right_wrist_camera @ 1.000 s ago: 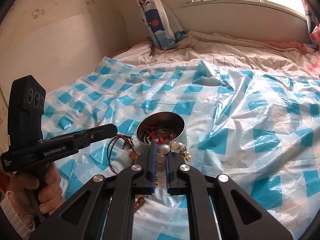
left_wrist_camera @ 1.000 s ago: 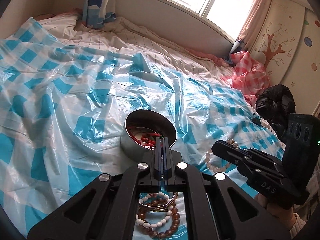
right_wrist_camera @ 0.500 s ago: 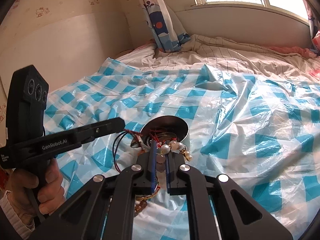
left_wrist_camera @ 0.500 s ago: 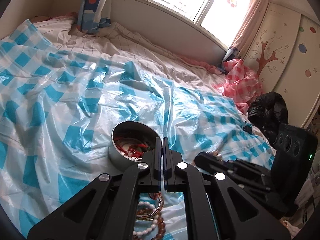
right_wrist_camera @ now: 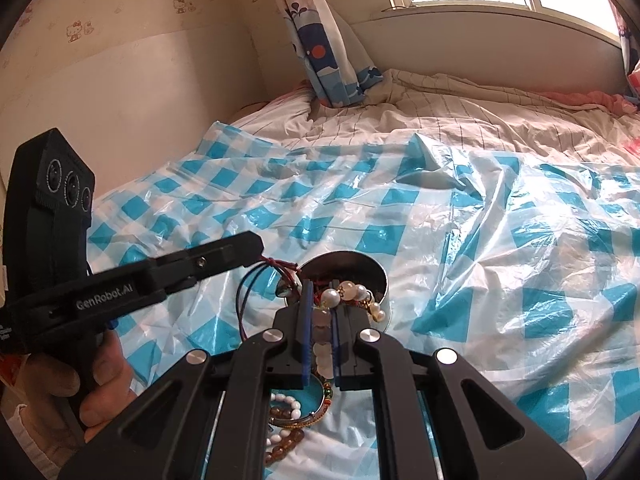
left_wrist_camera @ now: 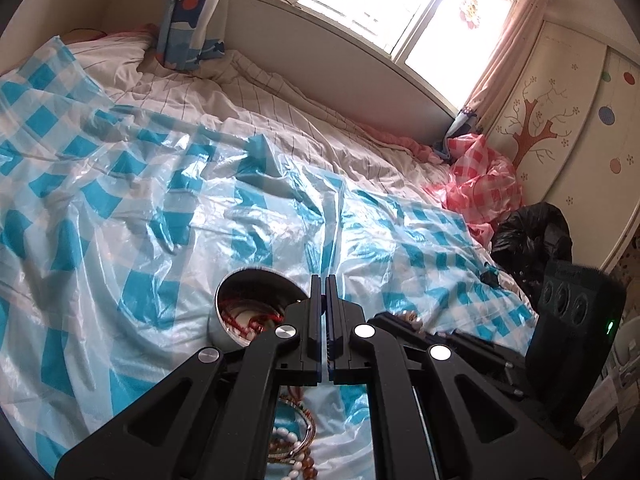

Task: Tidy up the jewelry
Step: 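Carry the held bracelets toward the tin with both grippers, then open the left gripper over the tin while the right releases the pearl bracelet into it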

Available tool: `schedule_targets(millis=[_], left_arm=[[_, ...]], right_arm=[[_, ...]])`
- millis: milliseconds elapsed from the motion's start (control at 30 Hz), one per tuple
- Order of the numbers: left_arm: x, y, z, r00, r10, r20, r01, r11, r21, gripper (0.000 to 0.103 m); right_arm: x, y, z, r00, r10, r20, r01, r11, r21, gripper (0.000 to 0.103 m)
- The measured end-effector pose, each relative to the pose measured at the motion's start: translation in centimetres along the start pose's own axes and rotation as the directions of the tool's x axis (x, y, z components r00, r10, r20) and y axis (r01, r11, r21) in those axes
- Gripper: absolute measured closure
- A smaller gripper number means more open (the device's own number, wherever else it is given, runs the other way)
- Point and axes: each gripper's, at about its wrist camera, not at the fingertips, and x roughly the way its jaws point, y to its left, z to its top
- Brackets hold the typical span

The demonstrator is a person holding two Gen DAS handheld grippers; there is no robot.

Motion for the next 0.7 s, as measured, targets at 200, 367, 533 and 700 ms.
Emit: schedule_targets(millis=[200,367,533,700], left_arm=[[0.9,-0.4,1.6,1.000,0.001,0.018,-0.001,1.000,-0.008,0.101],[1.8,0.1,1.1,1.000,0.011,0.000,-0.011,1.000,-0.023,0.101],[2.7,0.8,0.6,1.000,0.023,-0.020,-0.024,0.999,-0.038,0.101],[3.2,1.5,0.3,0.999,0.030,-0.034,-0.032,0.998,-0.054,0.101]], right_arm=[[0.5,-0.5,0.9,1.000,-0.009,0.009,0.009,1.000,0.015,0.095],[1.4,-0.6,1.7,1.000,-0.006,0.009,0.006,1.000,0.015,0.095],[2.3,-0.8,1.7,1.000,-0.006,-0.008,0.006,1.000,0.021,0.094],[3.3,-1.1,1.7,1.000,0.005,-0.027,-0.004,1.000,0.030,0.094]])
